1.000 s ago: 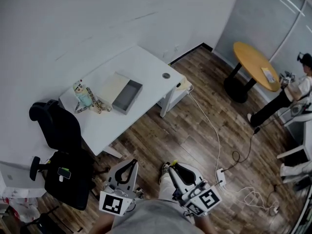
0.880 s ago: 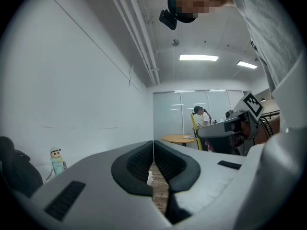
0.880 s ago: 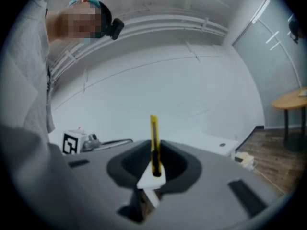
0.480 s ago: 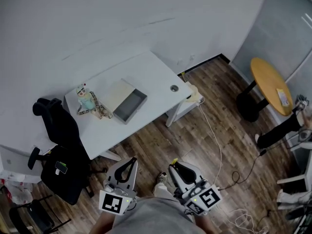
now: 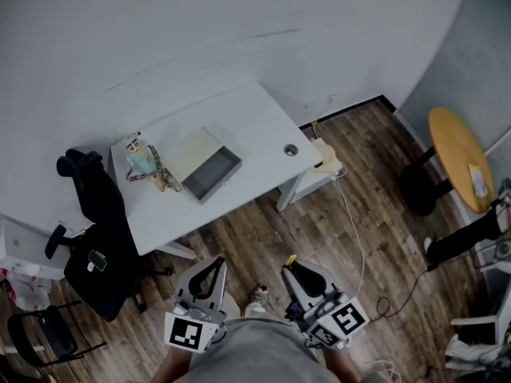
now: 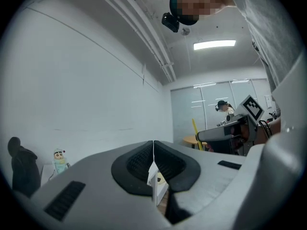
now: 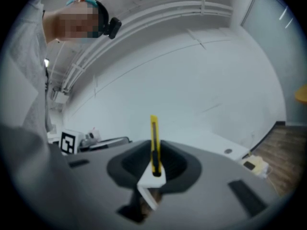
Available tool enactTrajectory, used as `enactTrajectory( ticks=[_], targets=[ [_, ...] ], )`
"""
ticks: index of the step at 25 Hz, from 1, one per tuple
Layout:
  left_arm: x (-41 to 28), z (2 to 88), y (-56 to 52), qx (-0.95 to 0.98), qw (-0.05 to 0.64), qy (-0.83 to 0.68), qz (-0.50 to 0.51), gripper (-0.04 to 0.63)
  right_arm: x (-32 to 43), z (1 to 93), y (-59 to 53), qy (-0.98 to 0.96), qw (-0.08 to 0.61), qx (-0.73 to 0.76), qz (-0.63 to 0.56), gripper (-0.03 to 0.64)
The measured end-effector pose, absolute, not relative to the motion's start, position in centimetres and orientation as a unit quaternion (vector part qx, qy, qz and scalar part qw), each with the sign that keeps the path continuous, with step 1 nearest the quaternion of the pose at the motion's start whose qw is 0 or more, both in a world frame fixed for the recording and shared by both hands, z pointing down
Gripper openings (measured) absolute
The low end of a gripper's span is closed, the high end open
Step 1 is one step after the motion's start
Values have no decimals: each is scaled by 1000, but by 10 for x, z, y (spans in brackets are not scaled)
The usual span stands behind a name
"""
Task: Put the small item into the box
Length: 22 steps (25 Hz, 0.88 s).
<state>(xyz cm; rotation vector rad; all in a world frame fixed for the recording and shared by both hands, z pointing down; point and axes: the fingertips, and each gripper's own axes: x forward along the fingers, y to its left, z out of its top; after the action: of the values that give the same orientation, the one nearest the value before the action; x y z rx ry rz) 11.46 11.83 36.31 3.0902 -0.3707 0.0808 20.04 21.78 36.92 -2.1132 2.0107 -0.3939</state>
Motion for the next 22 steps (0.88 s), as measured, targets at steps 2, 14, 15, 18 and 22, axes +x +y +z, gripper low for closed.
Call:
enactTrajectory(
  ticks=[2, 14, 15, 18, 22],
  targets=[
    [117, 367, 116, 991, 15, -127, 38, 35, 208, 369, 215, 682, 102, -711, -137, 80],
    [125, 381, 57, 982, 32, -183, 38, 35, 219, 372, 145, 726, 71, -671, -133, 80],
    [129, 380, 50, 982, 33, -185, 36, 35, 221, 374, 139, 726, 63, -671, -136, 80],
    [144, 376, 27, 981, 35, -188, 28, 35, 230, 373, 117, 733, 50, -665, -135, 80],
    [166, 375, -5, 980, 41, -194, 23, 35, 251, 367, 82, 743, 46, -655, -130, 80]
  ],
)
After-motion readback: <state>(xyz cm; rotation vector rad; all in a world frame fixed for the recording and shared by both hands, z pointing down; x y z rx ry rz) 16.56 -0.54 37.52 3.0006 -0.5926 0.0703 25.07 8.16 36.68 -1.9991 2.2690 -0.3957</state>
